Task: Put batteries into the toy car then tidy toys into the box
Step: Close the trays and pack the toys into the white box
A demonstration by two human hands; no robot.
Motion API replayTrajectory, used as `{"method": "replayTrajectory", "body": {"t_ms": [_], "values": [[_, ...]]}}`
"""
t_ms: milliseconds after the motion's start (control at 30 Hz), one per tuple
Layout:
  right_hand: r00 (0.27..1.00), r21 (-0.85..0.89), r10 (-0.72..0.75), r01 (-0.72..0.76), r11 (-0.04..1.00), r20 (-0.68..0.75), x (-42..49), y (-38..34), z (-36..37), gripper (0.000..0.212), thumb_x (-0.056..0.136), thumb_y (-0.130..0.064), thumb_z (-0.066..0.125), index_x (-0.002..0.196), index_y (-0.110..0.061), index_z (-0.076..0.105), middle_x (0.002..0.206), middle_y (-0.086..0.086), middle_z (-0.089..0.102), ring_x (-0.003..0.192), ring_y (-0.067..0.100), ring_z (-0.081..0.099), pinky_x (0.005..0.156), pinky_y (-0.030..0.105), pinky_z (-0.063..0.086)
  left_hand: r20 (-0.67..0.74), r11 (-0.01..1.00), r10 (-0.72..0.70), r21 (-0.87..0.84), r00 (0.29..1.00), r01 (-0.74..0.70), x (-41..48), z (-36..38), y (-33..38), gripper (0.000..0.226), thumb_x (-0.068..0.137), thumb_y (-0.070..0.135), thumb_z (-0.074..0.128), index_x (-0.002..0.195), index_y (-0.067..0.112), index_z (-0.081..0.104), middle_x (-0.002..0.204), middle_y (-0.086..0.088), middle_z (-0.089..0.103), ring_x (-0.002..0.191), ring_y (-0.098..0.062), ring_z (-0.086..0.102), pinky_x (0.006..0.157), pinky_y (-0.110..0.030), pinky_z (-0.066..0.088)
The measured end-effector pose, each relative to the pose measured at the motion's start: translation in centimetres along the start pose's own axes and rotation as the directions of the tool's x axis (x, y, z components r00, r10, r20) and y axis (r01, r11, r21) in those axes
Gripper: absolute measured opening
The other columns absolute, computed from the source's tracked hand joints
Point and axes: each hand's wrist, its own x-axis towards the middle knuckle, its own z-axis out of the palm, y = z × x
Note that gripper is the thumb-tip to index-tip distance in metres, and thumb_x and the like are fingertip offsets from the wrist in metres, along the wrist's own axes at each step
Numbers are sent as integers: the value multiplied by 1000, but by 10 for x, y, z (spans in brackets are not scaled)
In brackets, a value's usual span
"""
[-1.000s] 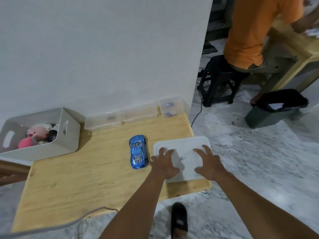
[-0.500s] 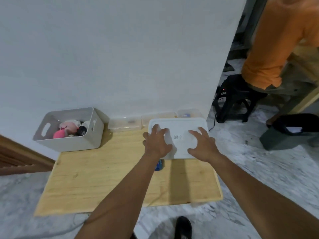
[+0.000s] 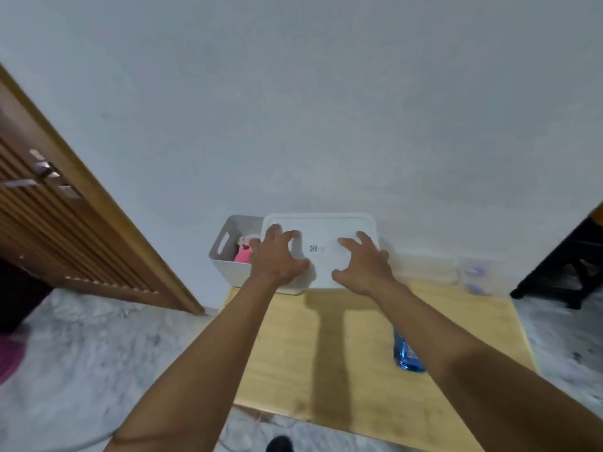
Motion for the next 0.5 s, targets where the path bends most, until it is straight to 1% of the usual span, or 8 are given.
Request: {"method": "replayTrajectory", "body": {"t_ms": [67,133,233,333,500], "values": [[1000,-3,10,-10,1000,13,10,-37,19,83,82,-46,67,155,-44,27,168,-12,3,146,43,23,115,44,34,27,1000,-2,9,1000,1,13,-14,-37,74,81,56,73,149,38,48,163,-1,29,146,-40,35,119,-50,28],[1000,5,19,-19,1000,17,22,-67,38,83,82,-46,67,155,-42,28,168,-10,4,146,40,24,115,42,33,58,1000,-9,-9,998,10,27,-25,-70,75,82,56,73,150,40,46,165,1,26,148,-41,30,119,-52,29],[998,16,52,-52,999,18,41,-103,63,83,81,-46,67,155,-42,29,168,-9,5,146,38,26,113,41,34,93,1000,-13,-27,996,16,50,-35,-111,76,80,57,75,149,43,45,165,6,25,146,-41,26,114,-52,37],[995,19,101,-101,995,21,59,-129,83,83,81,-48,68,154,-43,29,167,-10,5,144,39,27,111,41,36,131,1000,-1,-31,991,5,74,-36,-142,77,80,57,76,149,43,45,164,7,25,141,-40,28,108,-47,38],[987,-6,158,-158,987,27,85,-150,106,80,83,-47,66,154,-42,29,167,-10,6,148,35,22,116,45,33,180,1000,19,-22,984,-15,109,-25,-174,78,80,58,75,150,42,44,163,6,25,141,-40,28,107,-46,39]]}}
